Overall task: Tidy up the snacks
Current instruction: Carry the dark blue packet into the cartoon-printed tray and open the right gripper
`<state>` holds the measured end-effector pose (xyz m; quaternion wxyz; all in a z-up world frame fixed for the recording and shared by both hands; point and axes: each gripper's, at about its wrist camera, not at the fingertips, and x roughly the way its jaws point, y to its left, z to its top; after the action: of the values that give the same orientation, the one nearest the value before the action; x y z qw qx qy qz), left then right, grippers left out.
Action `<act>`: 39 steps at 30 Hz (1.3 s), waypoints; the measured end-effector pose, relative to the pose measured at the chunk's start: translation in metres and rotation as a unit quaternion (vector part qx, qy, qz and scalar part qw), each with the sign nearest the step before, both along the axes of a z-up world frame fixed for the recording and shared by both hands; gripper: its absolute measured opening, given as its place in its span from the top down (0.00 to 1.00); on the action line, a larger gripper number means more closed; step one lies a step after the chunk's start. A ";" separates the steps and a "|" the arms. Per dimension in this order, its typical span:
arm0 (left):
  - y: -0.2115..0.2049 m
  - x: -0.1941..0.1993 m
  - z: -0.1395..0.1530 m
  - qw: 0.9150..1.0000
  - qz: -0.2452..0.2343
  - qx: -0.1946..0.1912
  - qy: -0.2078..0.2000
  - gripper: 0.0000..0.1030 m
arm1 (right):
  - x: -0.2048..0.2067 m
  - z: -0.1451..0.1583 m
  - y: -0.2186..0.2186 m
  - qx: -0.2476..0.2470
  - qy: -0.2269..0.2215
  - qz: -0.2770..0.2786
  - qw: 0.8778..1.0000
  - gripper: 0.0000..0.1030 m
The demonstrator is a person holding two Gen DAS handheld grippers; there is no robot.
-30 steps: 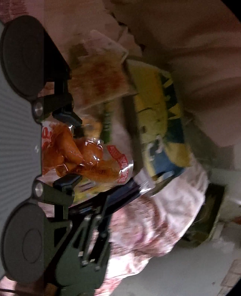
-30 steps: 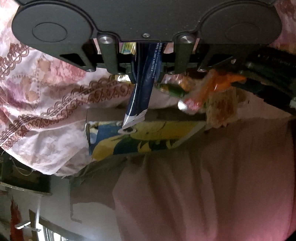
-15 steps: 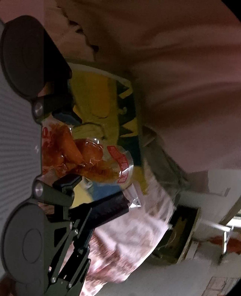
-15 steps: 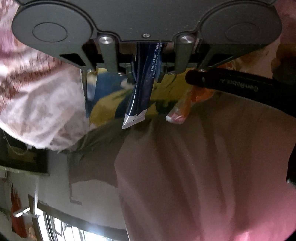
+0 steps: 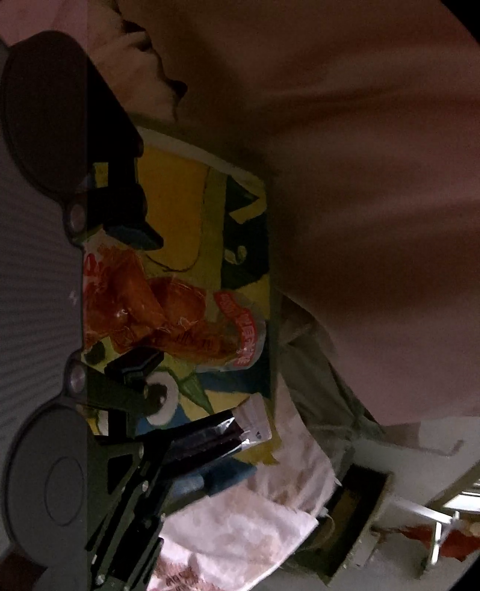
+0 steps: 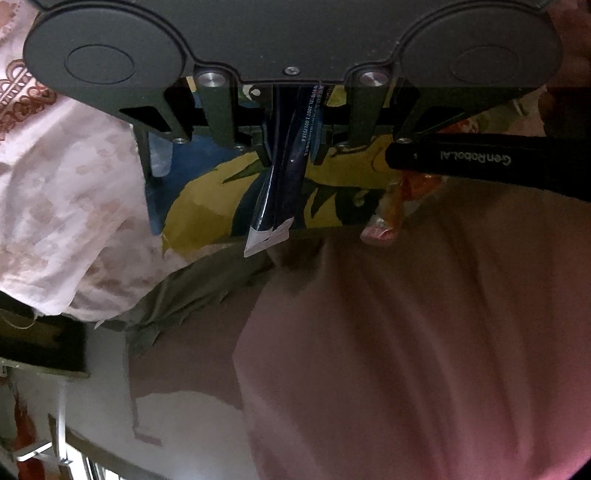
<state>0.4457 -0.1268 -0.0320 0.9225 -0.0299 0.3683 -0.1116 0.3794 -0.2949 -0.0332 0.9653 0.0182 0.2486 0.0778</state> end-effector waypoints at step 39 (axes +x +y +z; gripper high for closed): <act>0.009 -0.024 0.011 0.999 0.051 -0.002 -0.001 0.05 | -0.035 0.008 -0.021 -0.020 -0.023 -0.011 0.999 0.20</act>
<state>0.4215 -0.1176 -0.0206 0.9271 -0.0507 0.3655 -0.0655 0.3439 -0.3155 -0.0256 0.9718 0.0000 0.2272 0.0625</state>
